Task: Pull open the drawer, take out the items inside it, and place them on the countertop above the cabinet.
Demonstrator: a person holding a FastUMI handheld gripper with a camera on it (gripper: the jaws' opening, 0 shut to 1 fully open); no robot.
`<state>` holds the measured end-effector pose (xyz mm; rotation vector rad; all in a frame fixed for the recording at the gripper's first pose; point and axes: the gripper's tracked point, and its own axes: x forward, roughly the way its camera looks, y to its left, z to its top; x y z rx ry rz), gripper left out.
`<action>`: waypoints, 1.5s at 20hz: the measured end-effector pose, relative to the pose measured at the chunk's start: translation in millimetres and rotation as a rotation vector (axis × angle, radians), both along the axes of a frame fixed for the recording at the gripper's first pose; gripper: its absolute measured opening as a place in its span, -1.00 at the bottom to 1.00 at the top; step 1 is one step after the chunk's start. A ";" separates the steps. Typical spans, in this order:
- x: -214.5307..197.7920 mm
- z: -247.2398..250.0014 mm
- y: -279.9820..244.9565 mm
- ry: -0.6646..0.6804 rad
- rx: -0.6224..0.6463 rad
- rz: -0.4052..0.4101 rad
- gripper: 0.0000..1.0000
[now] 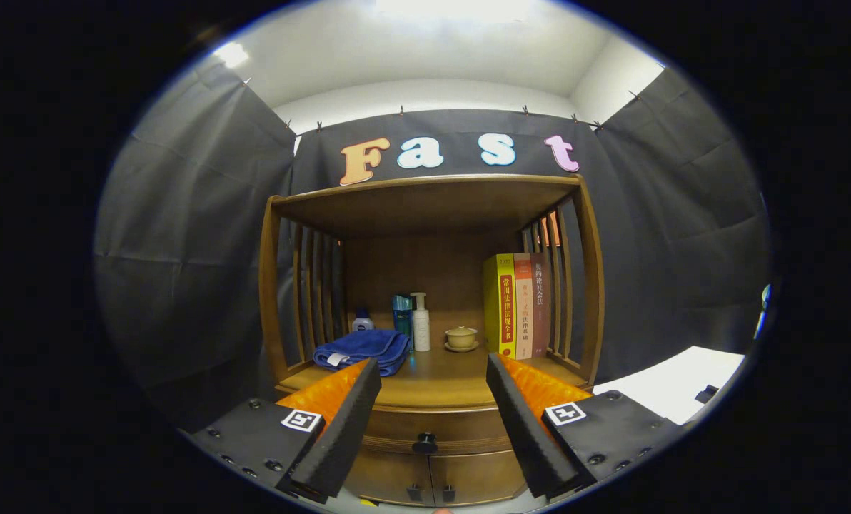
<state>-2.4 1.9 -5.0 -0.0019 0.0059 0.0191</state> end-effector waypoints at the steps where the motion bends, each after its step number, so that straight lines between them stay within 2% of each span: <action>1: 0.7 -1.2 -0.9 0.003 -0.002 -0.003 0.96; 9: 2.4 -7.3 -0.8 0.010 -0.001 -0.004 0.96; 14: 14.6 -33.3 -1.1 0.042 0.000 -0.019 0.96; 19: 44.5 -86.8 -6.0 0.130 -0.018 -0.048 0.96; 22: 63.4 -118.2 0.3 0.185 -0.003 -0.036 0.96; 26: 84.1 -157.0 4.5 0.252 -0.070 -0.038 0.97; 30: 97.0 -192.4 9.8 0.312 -0.063 -0.029 0.97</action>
